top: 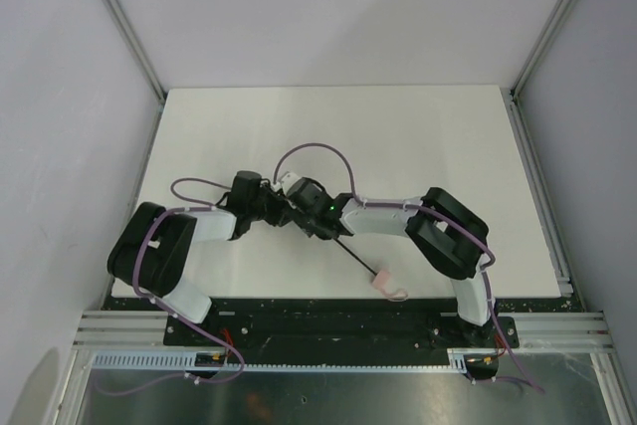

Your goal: Put away the umbrella

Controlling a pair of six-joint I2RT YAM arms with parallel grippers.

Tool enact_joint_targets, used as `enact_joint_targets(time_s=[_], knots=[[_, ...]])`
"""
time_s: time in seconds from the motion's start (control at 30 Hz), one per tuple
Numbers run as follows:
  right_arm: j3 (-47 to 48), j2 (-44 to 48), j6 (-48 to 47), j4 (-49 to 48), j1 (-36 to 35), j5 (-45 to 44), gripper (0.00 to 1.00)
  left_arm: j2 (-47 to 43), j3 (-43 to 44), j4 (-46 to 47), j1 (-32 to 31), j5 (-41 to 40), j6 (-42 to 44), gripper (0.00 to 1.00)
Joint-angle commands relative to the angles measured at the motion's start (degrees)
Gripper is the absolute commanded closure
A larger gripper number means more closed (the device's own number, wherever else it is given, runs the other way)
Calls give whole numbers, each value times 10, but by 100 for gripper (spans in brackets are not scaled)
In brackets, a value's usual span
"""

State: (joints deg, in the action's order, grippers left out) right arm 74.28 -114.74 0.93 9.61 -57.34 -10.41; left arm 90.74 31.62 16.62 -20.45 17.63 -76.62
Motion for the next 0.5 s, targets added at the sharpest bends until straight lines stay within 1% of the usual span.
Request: enact_joint_targets(time_s=[0.0,0.07,0.1,0.13,0.17,0.2,0.3,0.37,0.4,0.47], knots=[[-3,-55,-4,30,-10,-107,75,6,-11,-66,-18,-1,16,100],[-4,-54,-6,26,-6,-95,92,-3,-11,-70,-18,-2,22,99],[-4,-52,-7,24,-3,-79,96,-7,-10,-73,-18,-4,25,95],[-4,-49,-7,23,0,-58,98,-10,-11,-75,-17,-5,26,88],[-5,-45,-15,20,4,-31,99,-12,-11,-77,-16,-3,27,79],[-6,-40,-20,17,9,-9,100,-13,-12,-79,-15,-1,29,68],[-8,-25,-27,15,22,46,100,-18,-15,-87,-12,1,36,30],[-9,-13,-30,15,27,73,100,-20,-15,-94,-10,-4,41,11],[-10,-6,-30,14,30,85,100,-19,-15,-96,-9,-5,42,6],[-12,13,-28,12,34,123,100,-14,-14,-98,-9,-6,44,2]])
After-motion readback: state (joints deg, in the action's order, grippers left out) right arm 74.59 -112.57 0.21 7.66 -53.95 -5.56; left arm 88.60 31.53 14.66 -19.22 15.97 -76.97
